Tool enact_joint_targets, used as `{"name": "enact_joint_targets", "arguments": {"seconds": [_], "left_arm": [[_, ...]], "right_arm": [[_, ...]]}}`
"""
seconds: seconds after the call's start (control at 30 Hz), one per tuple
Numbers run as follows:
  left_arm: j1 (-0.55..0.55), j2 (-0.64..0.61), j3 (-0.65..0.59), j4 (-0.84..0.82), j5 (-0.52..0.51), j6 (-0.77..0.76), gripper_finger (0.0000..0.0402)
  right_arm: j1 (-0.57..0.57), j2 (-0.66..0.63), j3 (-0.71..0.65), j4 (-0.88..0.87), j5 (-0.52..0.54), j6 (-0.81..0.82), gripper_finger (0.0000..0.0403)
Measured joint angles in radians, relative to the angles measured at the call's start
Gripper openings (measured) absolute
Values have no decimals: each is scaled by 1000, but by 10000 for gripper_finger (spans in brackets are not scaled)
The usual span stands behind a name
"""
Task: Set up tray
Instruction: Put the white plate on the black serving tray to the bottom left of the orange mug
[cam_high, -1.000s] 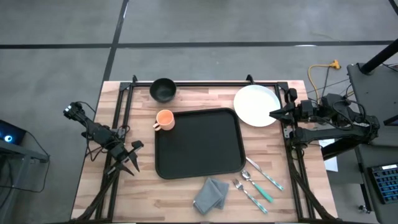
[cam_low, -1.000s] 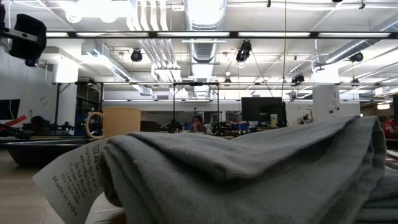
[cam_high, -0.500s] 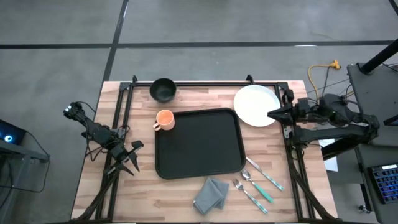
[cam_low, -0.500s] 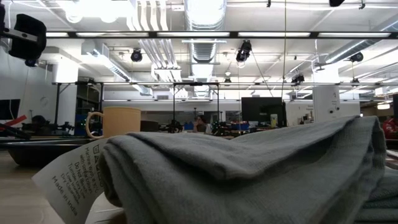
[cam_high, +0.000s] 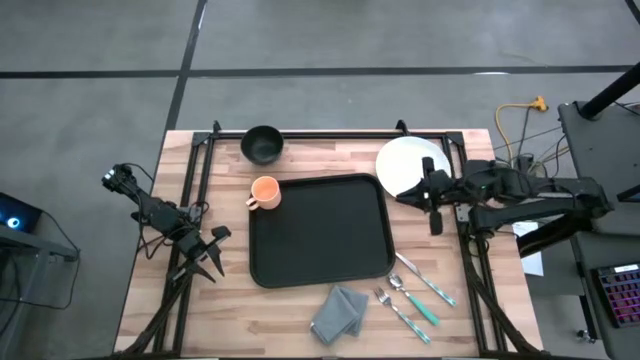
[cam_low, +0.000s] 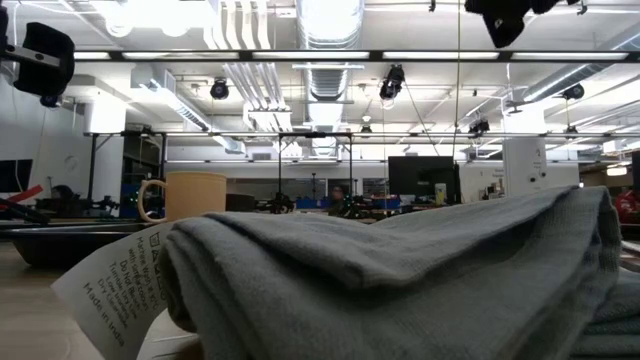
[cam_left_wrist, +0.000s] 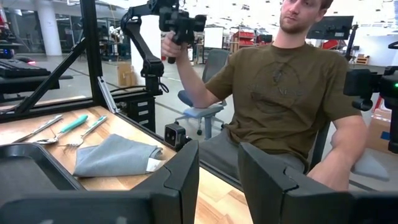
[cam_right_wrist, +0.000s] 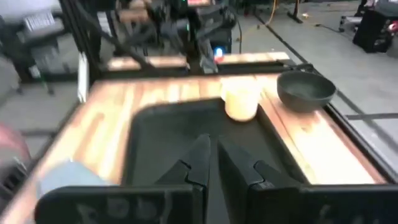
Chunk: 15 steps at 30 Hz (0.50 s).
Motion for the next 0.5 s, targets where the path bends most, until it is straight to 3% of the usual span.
{"name": "enact_joint_targets", "arguments": {"seconds": [0.27, 0.37, 0.5], "left_arm": [[0, 0, 0, 0, 0, 0, 93], [0, 0, 0, 0, 0, 0, 93], [0, 0, 0, 0, 0, 0, 93]], "right_arm": [[0, 75, 0, -180, 16, 33, 22], [0, 109, 1, -293, 102, -6, 22], [-2, 150, 0, -384, 311, -41, 22]]}}
